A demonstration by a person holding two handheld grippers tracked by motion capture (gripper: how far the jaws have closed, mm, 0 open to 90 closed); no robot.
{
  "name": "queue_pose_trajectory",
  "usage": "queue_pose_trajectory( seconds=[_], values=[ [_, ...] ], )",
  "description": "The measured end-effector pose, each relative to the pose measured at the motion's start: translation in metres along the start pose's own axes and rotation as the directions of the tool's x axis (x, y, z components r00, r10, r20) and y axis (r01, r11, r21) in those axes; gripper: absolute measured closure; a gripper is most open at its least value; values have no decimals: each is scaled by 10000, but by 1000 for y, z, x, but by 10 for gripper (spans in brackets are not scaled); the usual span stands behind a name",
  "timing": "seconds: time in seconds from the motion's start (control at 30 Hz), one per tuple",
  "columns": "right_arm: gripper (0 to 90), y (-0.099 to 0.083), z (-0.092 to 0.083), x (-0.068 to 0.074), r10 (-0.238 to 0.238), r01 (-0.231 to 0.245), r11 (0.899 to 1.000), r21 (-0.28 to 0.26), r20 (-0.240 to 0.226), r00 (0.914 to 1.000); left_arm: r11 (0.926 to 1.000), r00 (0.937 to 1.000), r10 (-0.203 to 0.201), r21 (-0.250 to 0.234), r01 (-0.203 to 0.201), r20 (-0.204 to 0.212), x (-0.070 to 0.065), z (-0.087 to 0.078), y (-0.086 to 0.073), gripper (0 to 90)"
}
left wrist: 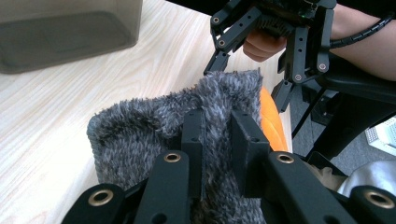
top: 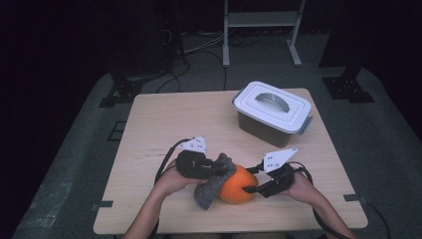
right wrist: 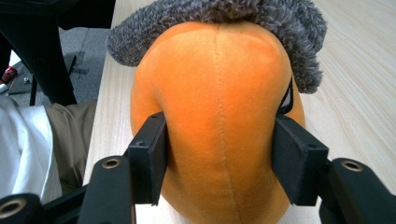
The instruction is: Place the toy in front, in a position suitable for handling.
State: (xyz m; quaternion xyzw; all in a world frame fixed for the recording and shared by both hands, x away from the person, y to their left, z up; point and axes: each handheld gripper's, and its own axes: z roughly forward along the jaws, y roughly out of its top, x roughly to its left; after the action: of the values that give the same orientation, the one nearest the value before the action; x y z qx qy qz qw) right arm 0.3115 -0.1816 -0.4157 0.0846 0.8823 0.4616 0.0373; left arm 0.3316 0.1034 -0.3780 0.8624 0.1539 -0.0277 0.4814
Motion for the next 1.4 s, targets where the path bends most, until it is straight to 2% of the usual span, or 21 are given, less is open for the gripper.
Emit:
queue_pose_trajectory(
  seconds=[0.2, 0.5, 0.63, 0.83, 1.03, 1.17, 1.27, 1.37, 1.4],
  values=[
    [422, -1, -1, 0, -42, 42, 10000, -66, 57, 10000, 9998, 10000, -80, -189, 81, 26, 2, -2, -4, 765],
    [425, -7, -6, -3, 27, -27, 9999, -143, 11, 10000, 9966, 9976, -564, -576, 588, 411, 8, -2, -14, 763],
    [429, -7, -7, -4, -63, 63, 9999, -118, 0, 10000, 9971, 9978, -573, -488, 588, 321, 10, -4, -16, 763],
    [436, -12, -12, -3, -173, 172, 9998, -109, -115, 9998, 9957, 9964, -786, -460, 800, 323, 13, -3, -22, 764],
    [438, -12, -12, -3, -207, 206, 9998, -73, -167, 9996, 9958, 9975, -678, -597, 688, 190, 12, -1, -16, 765],
    [446, -6, -7, 2, -577, 579, 9983, 113, -183, 9982, 9972, 9987, -441, -591, 457, 274, 8, 3, -4, 764],
    [448, -2, -4, 8, -871, 877, 9958, 267, -217, 9960, 9988, 9992, -94, -481, 112, 380, 3, 6, 6, 764],
    [449, 1, -2, 11, -1166, 1174, 9924, 377, -228, 9929, 9988, 9989, 13, -499, 11, 471, 0, 9, 12, 764],
    [449, 0, -2, 12, -1202, 1210, 9919, 391, -224, 9925, 9993, 9989, 201, -321, -187, 427, -2, 12, 14, 764]
  ],
)
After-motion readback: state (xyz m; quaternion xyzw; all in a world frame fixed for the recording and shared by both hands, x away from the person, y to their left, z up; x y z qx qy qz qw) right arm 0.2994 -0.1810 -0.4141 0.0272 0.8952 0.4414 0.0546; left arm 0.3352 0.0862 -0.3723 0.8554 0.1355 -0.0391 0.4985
